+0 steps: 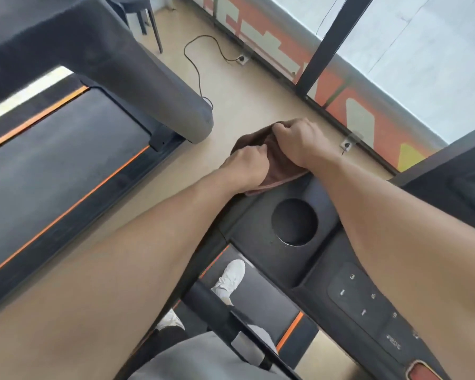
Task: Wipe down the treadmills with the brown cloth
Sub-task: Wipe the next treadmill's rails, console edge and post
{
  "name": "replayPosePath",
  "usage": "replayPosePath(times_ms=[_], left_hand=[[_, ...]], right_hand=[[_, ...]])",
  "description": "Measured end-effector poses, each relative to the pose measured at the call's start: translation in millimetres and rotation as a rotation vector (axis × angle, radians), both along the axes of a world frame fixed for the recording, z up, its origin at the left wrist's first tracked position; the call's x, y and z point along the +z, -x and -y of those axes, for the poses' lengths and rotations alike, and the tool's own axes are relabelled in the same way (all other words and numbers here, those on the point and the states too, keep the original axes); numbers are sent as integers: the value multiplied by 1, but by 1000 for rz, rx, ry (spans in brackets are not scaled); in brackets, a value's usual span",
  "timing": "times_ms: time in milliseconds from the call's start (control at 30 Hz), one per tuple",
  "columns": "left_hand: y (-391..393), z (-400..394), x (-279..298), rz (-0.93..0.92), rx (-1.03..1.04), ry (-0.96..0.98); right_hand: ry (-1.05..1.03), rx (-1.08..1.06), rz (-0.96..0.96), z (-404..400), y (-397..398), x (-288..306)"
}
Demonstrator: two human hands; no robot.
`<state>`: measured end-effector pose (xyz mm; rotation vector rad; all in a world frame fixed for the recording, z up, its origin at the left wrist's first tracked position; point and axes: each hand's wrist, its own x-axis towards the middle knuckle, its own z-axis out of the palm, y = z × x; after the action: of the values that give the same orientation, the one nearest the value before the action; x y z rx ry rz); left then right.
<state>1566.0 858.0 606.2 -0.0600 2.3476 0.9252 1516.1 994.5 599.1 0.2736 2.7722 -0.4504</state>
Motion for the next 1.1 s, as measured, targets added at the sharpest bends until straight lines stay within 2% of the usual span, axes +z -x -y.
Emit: replayPosePath(times_ms=[200,433,567,667,733,800,867,967,1033,1100], left_hand=[[-14,0,-6,-105,-46,77],[-65,7,-16,-402,-209,279],[-87,20,-24,-513,-358,338],[-99,23,-22,-597,-482,302],[-109,23,-20,-638,-511,187],[-121,28,-20,-717,-398,-32],[-128,41,-27,-838,-168,-184],[-130,54,-32,-815,33,-146],[-129,52,-30,-749,30,-124],[-127,49,-29,-693,2,-110]], right_hand=[[47,33,83,-4,7,2],[-49,47,-256,6,-72,-5],[-214,122,-258,-5,-116,-6],[-298,98,-197,-18,-124,10],[-326,24,-142,-16,-133,21],[-328,-13,-81,-6,-153,27],[-283,2,-39,11,-182,26],[-138,8,-25,41,-218,29],[-66,-15,0,52,-226,35],[-89,-14,115,51,-222,45]])
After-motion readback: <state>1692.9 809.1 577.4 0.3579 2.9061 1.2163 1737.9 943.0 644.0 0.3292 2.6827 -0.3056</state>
